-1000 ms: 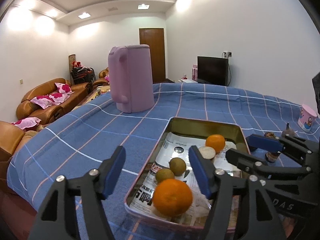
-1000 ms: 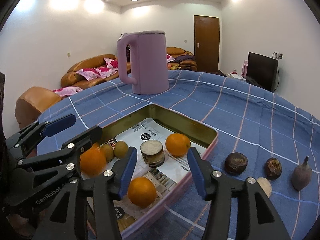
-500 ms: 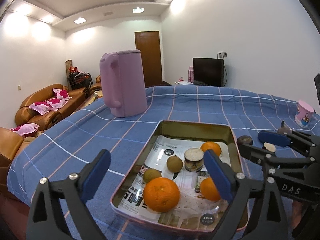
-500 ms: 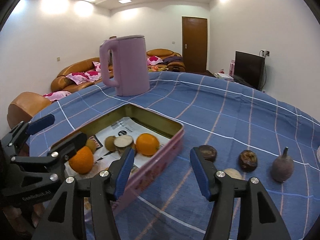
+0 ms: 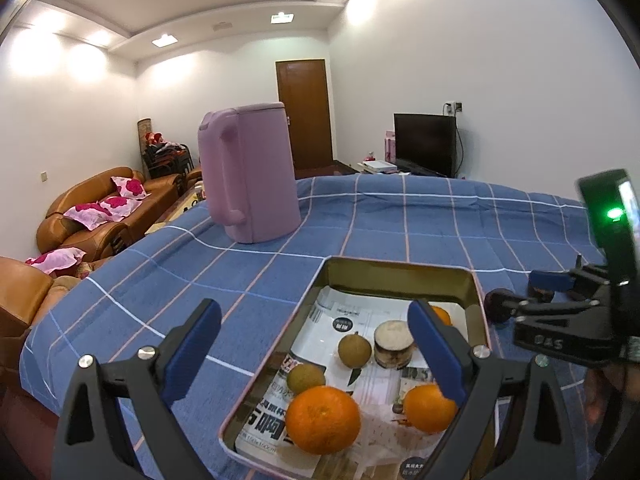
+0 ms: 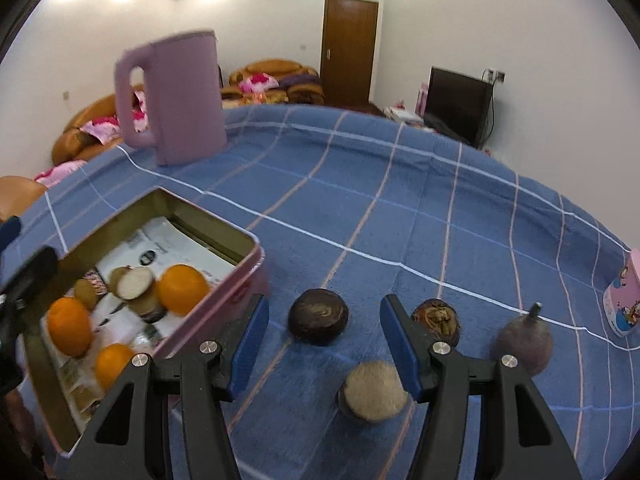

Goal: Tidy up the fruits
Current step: 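Grasp a striped can with the left tool while the right grasps a dark fruit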

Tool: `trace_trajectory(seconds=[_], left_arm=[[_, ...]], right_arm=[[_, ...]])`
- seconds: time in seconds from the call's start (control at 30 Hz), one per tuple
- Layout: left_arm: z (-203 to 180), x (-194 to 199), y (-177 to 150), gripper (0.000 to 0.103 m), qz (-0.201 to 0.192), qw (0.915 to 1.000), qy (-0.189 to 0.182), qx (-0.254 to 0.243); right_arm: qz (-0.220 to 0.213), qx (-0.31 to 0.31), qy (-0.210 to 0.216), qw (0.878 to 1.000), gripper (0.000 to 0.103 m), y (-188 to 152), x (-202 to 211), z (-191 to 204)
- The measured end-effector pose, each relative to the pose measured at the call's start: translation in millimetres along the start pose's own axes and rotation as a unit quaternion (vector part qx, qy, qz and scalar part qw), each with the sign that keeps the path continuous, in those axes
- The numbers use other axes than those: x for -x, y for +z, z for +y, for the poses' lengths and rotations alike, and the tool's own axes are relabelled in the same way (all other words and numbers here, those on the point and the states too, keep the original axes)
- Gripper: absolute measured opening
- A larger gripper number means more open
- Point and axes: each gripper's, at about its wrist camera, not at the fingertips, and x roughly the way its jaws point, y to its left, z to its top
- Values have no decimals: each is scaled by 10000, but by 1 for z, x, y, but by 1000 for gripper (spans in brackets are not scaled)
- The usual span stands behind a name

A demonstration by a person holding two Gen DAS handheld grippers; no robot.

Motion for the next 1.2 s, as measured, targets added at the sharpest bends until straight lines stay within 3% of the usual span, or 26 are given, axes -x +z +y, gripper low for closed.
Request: trace_trajectory(seconds=[0.1,0.17,0.23,0.33,0.5,0.67,0.93,1.2], left_arm=[[-2,-1,3,97,-3,10000,-5,-35],[-2,-2,4,97,-6,10000,-5,-40],[-3,-2,4,97,3,10000,-18,-41],[-8,-1,8,97,0,10000,-62,-67],[-27,5,17,97,-72,9995,-264,-184],[-62,9,21,97,-81,9974,-606,-378],[-128,11,17,97,68,9896,-1183,-820],[-176,-13,3,88,649,9780,-1522,-1272]], right_arm=[[214,20,-33,9998,49,3,-12,1],[375,49,-59,9993,48,5,-21,2],[514,-34,1,9987,40,6,-29,1],[455,-137,75,9988,39,6,-28,-2],[-87,-305,39,9995,39,0,9,-13],[-412,-778,-273,9957,39,-24,46,-51],[-421,-1228,-670,9893,39,-54,63,-99],[-477,-1510,-689,9850,39,-67,69,-120]])
